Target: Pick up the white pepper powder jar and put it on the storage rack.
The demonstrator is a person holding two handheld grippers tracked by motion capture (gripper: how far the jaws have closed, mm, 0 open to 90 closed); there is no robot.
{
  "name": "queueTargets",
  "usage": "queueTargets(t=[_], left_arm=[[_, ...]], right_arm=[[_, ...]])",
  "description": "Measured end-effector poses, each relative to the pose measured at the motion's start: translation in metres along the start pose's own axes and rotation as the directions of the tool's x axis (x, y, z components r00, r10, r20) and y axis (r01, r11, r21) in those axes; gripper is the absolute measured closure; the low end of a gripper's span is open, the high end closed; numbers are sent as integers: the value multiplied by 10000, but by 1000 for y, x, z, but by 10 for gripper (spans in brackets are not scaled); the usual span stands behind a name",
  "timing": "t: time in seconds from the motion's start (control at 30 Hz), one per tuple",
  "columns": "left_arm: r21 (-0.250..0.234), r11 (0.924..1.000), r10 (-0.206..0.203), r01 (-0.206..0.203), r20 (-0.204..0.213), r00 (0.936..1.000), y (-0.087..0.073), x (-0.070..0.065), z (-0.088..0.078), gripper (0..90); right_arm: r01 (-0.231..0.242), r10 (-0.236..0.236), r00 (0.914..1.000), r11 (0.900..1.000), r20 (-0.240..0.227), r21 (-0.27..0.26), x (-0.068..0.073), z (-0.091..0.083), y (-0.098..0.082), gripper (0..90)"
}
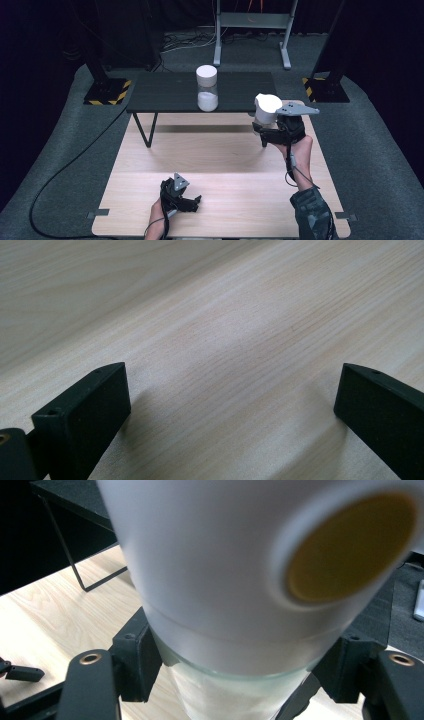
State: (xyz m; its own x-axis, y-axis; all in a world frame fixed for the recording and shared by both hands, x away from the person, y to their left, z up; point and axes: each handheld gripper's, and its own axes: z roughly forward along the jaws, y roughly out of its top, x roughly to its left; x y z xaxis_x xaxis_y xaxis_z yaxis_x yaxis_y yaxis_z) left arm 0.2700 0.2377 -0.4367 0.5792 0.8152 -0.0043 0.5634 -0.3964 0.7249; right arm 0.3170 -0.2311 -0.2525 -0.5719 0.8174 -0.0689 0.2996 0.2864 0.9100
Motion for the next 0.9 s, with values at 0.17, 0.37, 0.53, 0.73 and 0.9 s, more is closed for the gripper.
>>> queueTargets(t=[0.17, 0.37, 0.53, 0.73, 0.9], left_arm=[[-2, 10000, -4, 4, 2, 10000, 0, 0, 0, 14], [3, 10000, 9, -9, 6, 10000, 0, 0, 0, 15], [4, 10000, 14, -14, 5, 10000, 0, 0, 0, 15], [-14, 10000, 10, -10, 24, 10000, 0, 0, 0, 20], [-15, 10000, 11, -11, 24, 10000, 0, 0, 0, 20]], right_arm=[[-50, 50, 10000, 10000, 4, -8, -2, 3, 6, 302], [-69, 69, 10000, 10000, 25, 13, -4, 7, 12, 302], [-53, 53, 10000, 10000, 6, 20, -4, 9, 16, 302], [-11, 11, 10000, 10000, -10, 10, -5, 12, 25, 302], [-6, 6, 10000, 10000, -3, 16, -6, 14, 32, 302]])
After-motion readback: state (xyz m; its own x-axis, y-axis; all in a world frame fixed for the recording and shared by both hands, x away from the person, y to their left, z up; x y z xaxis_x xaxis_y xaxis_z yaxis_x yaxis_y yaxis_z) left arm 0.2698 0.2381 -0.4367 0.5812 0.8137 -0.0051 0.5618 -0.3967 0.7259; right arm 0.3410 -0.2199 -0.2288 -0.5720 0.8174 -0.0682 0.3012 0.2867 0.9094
